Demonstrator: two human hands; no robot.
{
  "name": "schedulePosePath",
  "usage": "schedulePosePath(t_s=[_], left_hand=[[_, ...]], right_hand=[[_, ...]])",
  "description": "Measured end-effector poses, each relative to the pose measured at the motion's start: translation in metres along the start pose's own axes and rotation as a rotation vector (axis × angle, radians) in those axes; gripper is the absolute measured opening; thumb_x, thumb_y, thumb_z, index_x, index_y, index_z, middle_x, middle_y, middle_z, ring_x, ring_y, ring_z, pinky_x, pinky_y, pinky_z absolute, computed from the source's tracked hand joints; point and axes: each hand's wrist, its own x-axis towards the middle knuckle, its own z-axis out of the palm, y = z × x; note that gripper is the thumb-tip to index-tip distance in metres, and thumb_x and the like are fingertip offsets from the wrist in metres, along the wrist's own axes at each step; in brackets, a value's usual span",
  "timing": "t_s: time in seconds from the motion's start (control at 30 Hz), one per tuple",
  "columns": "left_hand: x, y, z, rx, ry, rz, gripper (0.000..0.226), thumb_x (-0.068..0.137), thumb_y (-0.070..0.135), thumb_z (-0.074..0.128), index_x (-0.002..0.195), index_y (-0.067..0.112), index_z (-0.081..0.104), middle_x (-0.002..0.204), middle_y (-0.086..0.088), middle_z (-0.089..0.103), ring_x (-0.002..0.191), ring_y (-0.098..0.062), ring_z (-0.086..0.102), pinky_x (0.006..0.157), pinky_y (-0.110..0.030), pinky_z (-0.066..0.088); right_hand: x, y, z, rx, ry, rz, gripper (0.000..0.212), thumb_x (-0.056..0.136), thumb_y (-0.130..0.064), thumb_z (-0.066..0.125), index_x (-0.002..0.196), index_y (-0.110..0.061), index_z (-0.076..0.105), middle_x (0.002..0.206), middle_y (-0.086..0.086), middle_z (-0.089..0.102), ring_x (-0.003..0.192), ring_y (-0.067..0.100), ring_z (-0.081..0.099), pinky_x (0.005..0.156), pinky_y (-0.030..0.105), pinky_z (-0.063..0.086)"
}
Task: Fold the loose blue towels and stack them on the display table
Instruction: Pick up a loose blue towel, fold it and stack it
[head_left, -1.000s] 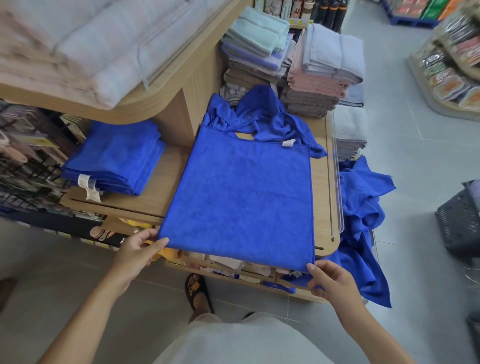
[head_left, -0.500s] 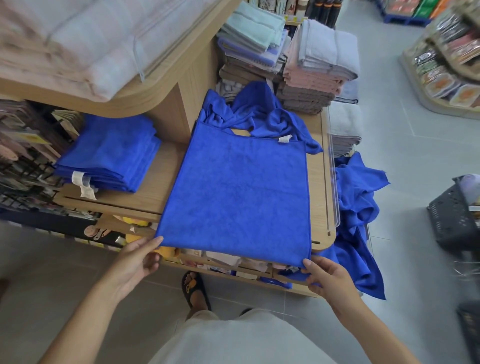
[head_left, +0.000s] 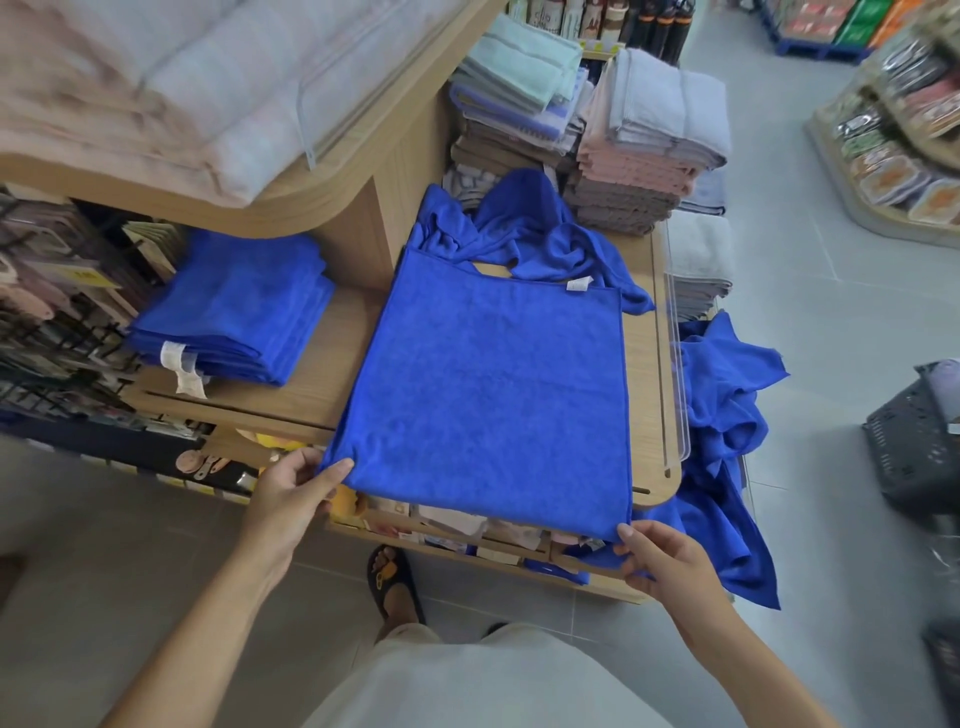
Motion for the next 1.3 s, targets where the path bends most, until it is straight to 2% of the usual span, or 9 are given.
schedulePosePath(t_s=[0.17, 0.3, 0.53, 0.67, 0.83, 0.93, 1.07, 1.17, 1.3], left_hand=[[-0.003, -0.006, -0.009, -0.283, 0.023, -0.173, 0.027, 0.074, 0.038, 0.08, 0.095, 0.022, 0.075, 0.083, 0.003, 0.068, 0.071, -0.011, 0.062, 0.065, -0.03, 0.051], [-0.005, -0.023, -0.019, -0.434, -0.034, -0.267, 0.017, 0.077, 0.03, 0.079, 0.093, 0.023, 0.077, 0.083, 0.002, 0.069, 0.066, -0.011, 0.063, 0.056, -0.026, 0.053], [-0.002, -0.026, -0.012, 0.328, 0.198, 0.146, 0.016, 0.092, 0.028, 0.071, 0.097, 0.04, 0.063, 0.098, 0.016, 0.069, 0.081, -0.003, 0.065, 0.065, -0.035, 0.053], [0.015, 0.005, -0.001, 0.599, 0.268, 0.462, 0.016, 0.094, 0.026, 0.061, 0.101, 0.04, 0.059, 0.099, 0.022, 0.062, 0.089, 0.009, 0.057, 0.064, -0.024, 0.046], [0.082, 0.06, 0.041, 0.773, 0.15, 0.486, 0.023, 0.096, 0.026, 0.06, 0.118, 0.032, 0.066, 0.114, 0.009, 0.062, 0.097, -0.01, 0.063, 0.083, -0.04, 0.055], [0.126, 0.091, 0.066, 0.813, 0.126, 0.405, 0.032, 0.094, 0.026, 0.064, 0.123, 0.013, 0.068, 0.117, -0.009, 0.068, 0.107, -0.03, 0.065, 0.092, -0.043, 0.053], [0.169, 0.121, 0.084, 0.889, 0.134, 0.276, 0.04, 0.092, 0.042, 0.064, 0.12, 0.013, 0.067, 0.117, -0.011, 0.069, 0.11, -0.034, 0.064, 0.092, -0.045, 0.053], [0.194, 0.132, 0.09, 0.788, 0.097, 0.203, 0.035, 0.09, 0.047, 0.066, 0.099, 0.013, 0.07, 0.1, -0.006, 0.074, 0.1, -0.03, 0.069, 0.084, -0.041, 0.056], [0.209, 0.137, 0.094, 0.707, 0.103, 0.196, 0.045, 0.083, 0.053, 0.069, 0.063, 0.013, 0.059, 0.063, 0.004, 0.066, 0.067, -0.024, 0.067, 0.064, -0.036, 0.052]], right_hand=[[0.0, -0.001, -0.002, -0.008, 0.004, 0.009, 0.012, 0.092, -0.027, 0.073, 0.09, -0.017, 0.079, 0.082, 0.006, 0.076, 0.064, 0.011, 0.068, 0.06, 0.023, 0.058], [-0.001, -0.002, -0.001, -0.045, -0.013, 0.008, 0.011, 0.092, -0.027, 0.073, 0.086, -0.02, 0.079, 0.083, 0.007, 0.076, 0.065, 0.011, 0.068, 0.062, 0.023, 0.059], [-0.01, -0.01, -0.006, -0.46, 0.183, -0.297, 0.02, 0.09, -0.032, 0.076, 0.073, -0.025, 0.068, 0.066, -0.003, 0.068, 0.061, 0.013, 0.062, 0.057, 0.025, 0.051], [-0.015, -0.045, 0.005, -0.521, 0.074, -0.567, 0.01, 0.092, -0.037, 0.065, 0.082, -0.035, 0.065, 0.076, -0.009, 0.069, 0.069, 0.014, 0.065, 0.056, 0.021, 0.05], [0.039, -0.117, 0.036, -0.589, -0.002, -0.616, 0.012, 0.097, -0.03, 0.064, 0.095, -0.042, 0.064, 0.086, -0.014, 0.068, 0.068, 0.011, 0.068, 0.056, 0.026, 0.054], [0.093, -0.16, 0.048, -0.653, 0.05, -0.555, 0.011, 0.097, -0.023, 0.062, 0.105, -0.03, 0.063, 0.095, -0.011, 0.068, 0.067, 0.018, 0.07, 0.057, 0.037, 0.057], [0.152, -0.205, 0.049, -0.772, 0.155, -0.446, 0.024, 0.093, -0.017, 0.06, 0.116, -0.016, 0.063, 0.106, 0.0, 0.067, 0.083, 0.028, 0.071, 0.07, 0.035, 0.055], [0.178, -0.22, 0.042, -0.839, 0.243, -0.366, 0.009, 0.085, -0.014, 0.055, 0.081, -0.022, 0.053, 0.076, 0.006, 0.063, 0.068, 0.03, 0.061, 0.054, 0.033, 0.042], [0.2, -0.222, 0.041, -0.805, 0.266, -0.263, 0.027, 0.085, -0.021, 0.057, 0.067, -0.029, 0.039, 0.061, 0.004, 0.055, 0.052, 0.022, 0.051, 0.047, 0.028, 0.033]])
